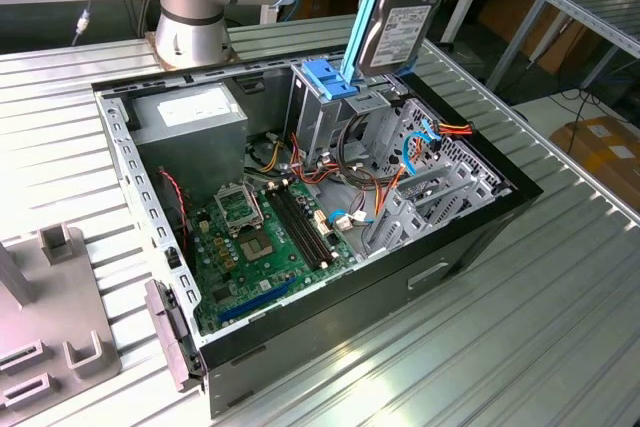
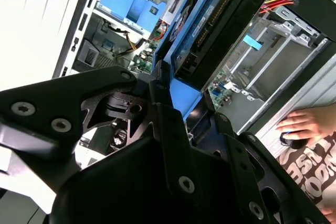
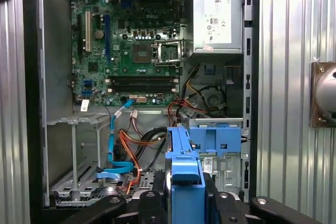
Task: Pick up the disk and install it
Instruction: 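Pick up the disk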
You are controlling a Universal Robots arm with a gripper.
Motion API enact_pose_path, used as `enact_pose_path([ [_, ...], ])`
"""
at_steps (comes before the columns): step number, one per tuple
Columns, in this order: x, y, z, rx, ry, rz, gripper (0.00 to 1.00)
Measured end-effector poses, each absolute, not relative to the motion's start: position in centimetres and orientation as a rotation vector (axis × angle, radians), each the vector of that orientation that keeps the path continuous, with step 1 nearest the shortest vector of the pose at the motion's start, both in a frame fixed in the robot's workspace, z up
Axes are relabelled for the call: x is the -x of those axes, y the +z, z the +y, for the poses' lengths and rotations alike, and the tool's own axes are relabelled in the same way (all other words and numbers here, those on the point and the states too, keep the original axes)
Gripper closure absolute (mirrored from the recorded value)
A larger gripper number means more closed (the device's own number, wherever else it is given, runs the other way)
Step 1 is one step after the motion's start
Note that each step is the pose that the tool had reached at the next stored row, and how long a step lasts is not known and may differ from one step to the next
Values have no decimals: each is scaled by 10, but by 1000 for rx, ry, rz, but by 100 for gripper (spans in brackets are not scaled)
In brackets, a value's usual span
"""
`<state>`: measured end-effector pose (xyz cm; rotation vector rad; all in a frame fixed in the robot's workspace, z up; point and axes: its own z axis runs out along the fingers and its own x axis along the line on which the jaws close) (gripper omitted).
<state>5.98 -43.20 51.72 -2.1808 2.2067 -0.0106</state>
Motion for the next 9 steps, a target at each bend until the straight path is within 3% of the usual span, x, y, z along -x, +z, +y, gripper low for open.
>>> enact_pose_path([
  [9,-60,517,-470,2181,-11,2207,63],
])
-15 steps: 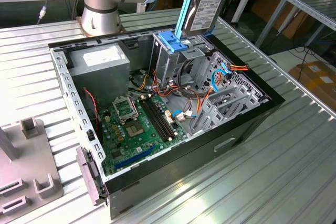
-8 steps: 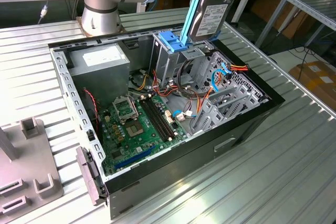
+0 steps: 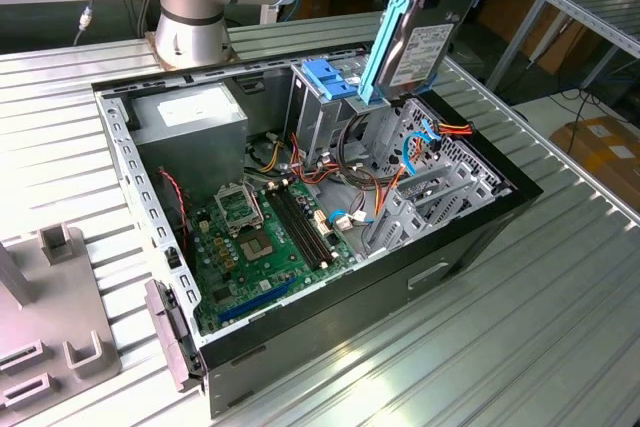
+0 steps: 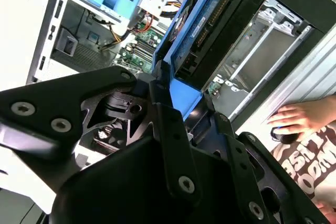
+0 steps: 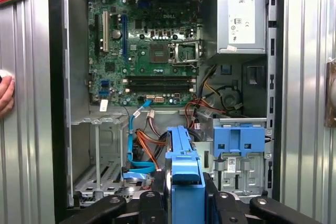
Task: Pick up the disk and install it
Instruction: 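Pick up the disk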
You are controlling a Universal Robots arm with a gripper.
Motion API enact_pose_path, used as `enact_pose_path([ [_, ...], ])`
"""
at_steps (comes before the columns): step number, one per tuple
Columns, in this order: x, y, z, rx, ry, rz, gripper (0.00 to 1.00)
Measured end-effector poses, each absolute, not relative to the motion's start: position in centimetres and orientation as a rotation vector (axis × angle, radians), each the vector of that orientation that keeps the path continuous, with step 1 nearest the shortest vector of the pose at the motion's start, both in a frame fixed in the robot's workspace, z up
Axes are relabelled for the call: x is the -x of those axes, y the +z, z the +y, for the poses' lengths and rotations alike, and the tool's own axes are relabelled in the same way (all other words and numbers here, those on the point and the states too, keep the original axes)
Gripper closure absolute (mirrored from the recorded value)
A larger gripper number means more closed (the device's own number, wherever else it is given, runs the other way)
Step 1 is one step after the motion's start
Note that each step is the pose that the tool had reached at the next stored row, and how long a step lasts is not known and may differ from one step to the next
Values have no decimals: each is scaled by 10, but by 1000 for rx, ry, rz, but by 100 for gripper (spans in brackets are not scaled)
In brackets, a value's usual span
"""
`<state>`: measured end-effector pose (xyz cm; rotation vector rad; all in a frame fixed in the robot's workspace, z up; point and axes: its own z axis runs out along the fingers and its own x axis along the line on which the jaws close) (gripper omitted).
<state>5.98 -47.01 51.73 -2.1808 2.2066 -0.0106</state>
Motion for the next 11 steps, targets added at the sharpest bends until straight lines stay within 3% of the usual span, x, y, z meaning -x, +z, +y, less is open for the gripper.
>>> enact_pose_path([
  [11,-60,517,-516,2178,-10,2209,63],
])
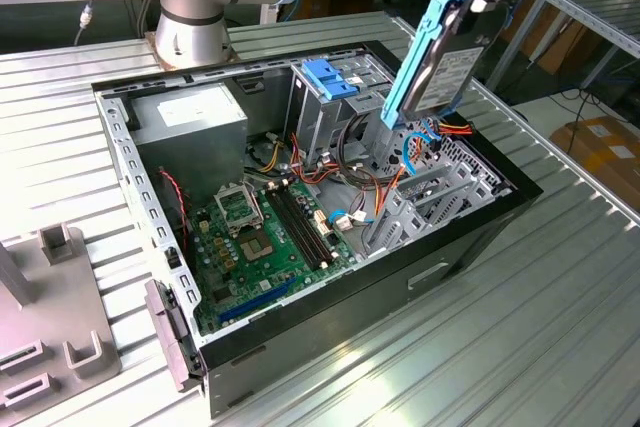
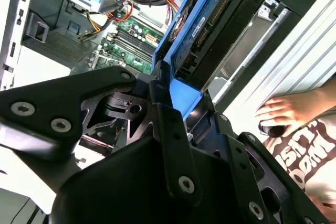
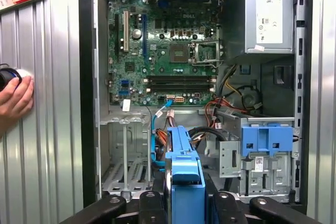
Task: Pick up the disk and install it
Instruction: 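Pick up the disk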
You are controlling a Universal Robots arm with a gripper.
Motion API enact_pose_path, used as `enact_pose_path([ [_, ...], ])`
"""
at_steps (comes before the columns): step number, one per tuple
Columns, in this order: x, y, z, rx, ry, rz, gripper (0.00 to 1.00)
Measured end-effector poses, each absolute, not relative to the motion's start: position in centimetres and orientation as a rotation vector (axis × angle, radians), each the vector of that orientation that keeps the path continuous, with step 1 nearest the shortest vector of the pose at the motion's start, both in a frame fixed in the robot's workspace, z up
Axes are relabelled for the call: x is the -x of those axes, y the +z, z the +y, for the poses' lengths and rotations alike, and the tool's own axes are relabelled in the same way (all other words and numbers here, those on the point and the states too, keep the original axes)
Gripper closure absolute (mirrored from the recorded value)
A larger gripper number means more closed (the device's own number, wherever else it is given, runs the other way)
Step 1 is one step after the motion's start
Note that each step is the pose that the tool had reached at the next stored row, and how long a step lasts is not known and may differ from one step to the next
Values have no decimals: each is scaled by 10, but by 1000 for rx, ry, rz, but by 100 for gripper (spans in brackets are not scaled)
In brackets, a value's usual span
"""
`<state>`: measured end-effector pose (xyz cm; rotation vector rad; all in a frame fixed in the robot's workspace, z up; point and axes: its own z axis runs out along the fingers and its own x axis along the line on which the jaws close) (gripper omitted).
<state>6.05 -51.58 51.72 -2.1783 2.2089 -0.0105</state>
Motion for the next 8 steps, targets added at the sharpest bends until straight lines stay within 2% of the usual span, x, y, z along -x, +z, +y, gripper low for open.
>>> enact_pose_path([
  [8,-61,517,-544,2175,-10,2212,63],
])
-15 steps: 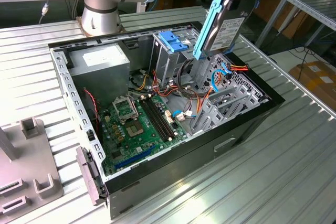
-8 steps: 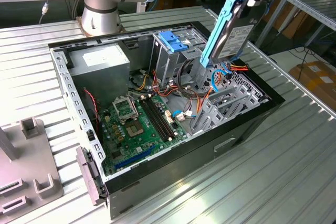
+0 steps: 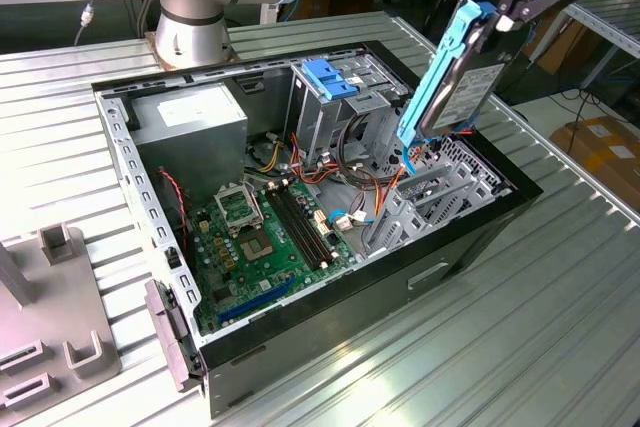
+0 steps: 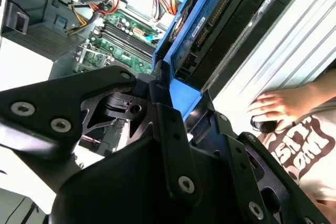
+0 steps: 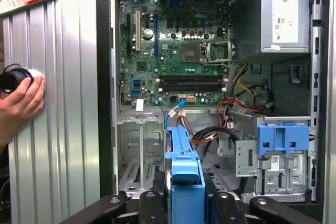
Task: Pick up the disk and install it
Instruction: 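Pick up the disk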
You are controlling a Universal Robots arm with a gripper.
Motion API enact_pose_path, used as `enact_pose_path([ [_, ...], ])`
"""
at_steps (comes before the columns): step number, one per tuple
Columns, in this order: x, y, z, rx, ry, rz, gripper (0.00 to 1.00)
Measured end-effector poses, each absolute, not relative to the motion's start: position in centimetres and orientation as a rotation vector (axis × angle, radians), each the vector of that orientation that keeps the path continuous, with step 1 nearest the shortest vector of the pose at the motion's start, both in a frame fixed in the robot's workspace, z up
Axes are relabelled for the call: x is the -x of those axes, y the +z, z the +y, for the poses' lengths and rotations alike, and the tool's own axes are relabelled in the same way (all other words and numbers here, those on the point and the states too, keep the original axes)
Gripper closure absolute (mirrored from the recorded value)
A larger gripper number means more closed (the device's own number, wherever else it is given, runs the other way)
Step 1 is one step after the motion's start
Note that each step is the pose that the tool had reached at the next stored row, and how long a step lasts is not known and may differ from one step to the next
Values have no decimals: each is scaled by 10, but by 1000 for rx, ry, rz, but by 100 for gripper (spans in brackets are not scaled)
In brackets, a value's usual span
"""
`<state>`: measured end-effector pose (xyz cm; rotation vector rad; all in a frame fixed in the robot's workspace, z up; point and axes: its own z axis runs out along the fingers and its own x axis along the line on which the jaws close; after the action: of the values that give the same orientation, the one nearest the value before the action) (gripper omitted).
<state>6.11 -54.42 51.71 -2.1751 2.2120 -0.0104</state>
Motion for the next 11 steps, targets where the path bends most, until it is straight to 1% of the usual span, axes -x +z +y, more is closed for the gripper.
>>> enact_pose_path([
  [2,-61,517,-555,2174,-10,2213,63],
  [11,-61,517,-579,2169,-19,2207,63],
])
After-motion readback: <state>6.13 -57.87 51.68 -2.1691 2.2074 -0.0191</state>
